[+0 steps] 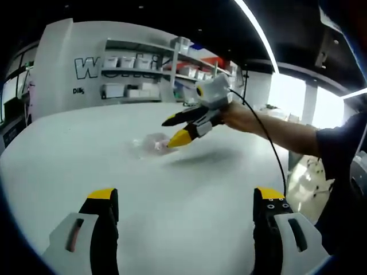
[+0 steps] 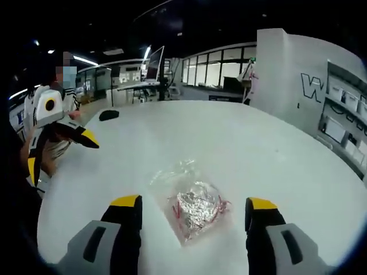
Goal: Open the resealable bag by pulling the two sides of the seal apart until the entire bag opening is separated and visibly accessible.
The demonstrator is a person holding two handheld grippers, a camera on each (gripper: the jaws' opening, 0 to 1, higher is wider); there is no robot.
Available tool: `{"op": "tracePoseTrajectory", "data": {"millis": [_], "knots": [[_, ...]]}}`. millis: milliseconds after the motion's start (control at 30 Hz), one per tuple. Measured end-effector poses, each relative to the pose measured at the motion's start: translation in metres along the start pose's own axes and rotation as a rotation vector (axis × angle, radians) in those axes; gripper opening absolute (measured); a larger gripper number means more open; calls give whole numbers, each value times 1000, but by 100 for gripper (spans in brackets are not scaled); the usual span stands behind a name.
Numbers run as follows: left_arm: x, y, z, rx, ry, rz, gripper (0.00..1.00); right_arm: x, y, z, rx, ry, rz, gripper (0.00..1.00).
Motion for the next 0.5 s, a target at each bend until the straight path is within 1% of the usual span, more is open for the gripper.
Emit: {"op": "tracePoseTrajectory", "data": {"millis": [133,300,500], "knots": [[1,1,-1,1,-2,-1,97,1,4,0,-5,-10,-10,70],[1,2,-2,1,-3,-2,97,2,10,0,-11,-18,-21,69],[1,2,-3,-1,-6,-2,97,2,11,2,-8,-40,-27,67]]}}
Point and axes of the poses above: the point that each gripper's makers call its tool centre point, and the gripper's own axes: y roughly forward along the fingers, z roughly to its right, x roughly out of its underside, the point moved 2 cm from there along -y, roughly backward along the fingers, and after that the axes turned 11 degrees about -y, right-handed, at the moved point
